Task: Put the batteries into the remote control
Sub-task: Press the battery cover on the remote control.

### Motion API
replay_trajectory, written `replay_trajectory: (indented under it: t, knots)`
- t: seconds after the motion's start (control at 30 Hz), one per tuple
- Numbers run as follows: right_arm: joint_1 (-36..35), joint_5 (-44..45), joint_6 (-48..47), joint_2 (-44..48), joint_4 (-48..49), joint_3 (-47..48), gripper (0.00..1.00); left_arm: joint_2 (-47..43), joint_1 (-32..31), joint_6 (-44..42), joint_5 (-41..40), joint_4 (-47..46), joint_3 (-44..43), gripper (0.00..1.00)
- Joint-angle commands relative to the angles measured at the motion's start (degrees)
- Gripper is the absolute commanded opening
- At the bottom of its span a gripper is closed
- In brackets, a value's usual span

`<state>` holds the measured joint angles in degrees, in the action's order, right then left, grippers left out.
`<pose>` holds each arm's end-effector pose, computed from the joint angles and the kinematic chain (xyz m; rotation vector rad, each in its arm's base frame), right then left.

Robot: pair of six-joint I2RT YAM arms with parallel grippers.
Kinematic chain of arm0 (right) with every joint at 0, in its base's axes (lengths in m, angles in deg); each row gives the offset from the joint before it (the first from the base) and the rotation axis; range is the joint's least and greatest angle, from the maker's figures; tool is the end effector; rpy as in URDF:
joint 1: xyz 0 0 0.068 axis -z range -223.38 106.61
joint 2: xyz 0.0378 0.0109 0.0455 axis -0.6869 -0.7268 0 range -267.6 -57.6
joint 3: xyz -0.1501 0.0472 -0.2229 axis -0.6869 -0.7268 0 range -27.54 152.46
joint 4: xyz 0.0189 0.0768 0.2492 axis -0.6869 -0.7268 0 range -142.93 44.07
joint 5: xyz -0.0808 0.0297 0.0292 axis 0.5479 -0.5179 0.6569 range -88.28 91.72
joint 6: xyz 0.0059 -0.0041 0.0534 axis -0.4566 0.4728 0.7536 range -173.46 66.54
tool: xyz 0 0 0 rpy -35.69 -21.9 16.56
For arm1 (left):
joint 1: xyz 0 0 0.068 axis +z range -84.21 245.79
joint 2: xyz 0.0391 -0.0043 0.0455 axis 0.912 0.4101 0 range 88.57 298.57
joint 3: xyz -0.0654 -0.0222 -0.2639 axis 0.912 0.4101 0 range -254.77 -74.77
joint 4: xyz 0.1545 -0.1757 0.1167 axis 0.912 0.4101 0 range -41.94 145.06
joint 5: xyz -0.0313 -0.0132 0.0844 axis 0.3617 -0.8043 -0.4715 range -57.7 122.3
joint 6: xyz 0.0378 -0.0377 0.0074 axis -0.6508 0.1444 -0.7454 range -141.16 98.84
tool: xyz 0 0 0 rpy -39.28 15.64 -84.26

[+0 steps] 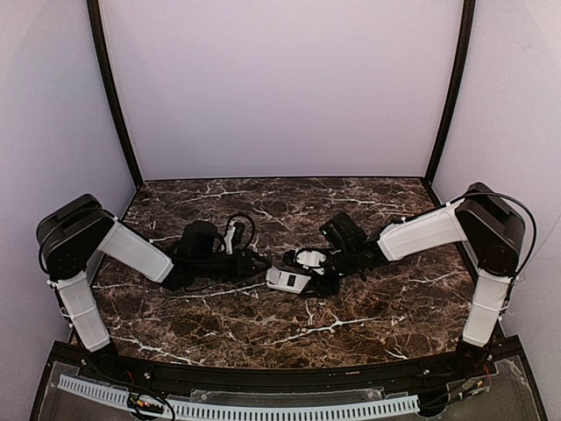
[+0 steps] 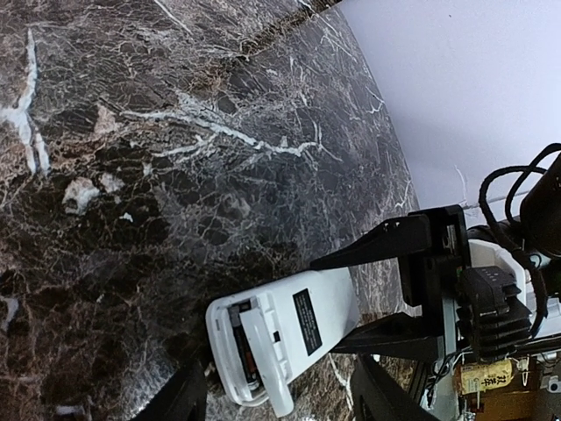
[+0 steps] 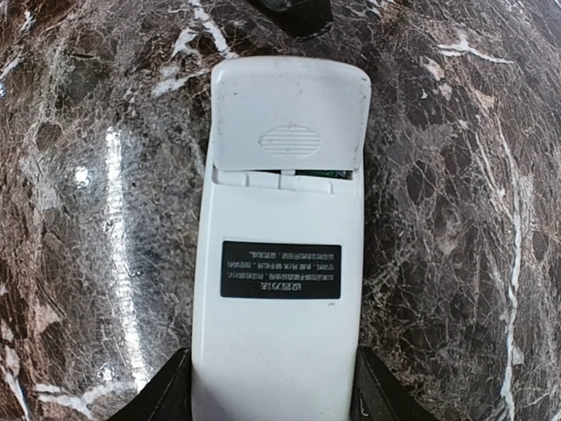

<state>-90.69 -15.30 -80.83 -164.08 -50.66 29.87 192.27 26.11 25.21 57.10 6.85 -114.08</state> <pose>0.2396 0.2750 0.1337 -1.6283 1.9310 0.5146 0.2524 -0.2287 0.1331 0.1898 2.2109 -1.3414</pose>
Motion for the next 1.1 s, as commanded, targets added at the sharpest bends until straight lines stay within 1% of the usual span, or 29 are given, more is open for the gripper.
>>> replay_trajectory:
  t: [0.0, 0.17, 0.27, 0.37, 0.83, 1.07]
  knots:
    - [-0.06, -2.67, -0.31, 0.92, -2.65, -0.04, 0.06, 0.26, 0.14, -1.18, 2.1, 2.54, -1.66, 0.56]
    - [-0.11, -2.99, -0.42, 0.92, -2.63, 0.05, 0.05, 1.16, -0.18, -2.04, 1.37, 4.77, -2.64, 0.52]
    - [-0.13, -3.1, -0.45, 0.83, -2.74, 0.02, 0.05, 1.74, -0.49, -2.82, 1.39, 6.72, -3.99, 0.45]
    - [-0.11, -2.94, -0.4, 0.83, -2.67, 0.06, 0.05, 2.5, -0.57, -2.72, 1.68, 7.21, -4.47, 0.4]
    - [-0.07, -3.2, -0.5, 0.92, -2.79, 0.07, 0.05, 4.43, -0.68, 0.4, 2.76, 4.4, -4.57, 0.22]
    - [-0.13, -3.46, -0.55, 0.92, -2.89, 0.0, 0.04, 5.22, -0.66, 1.44, 3.29, 2.43, -4.15, 0.19]
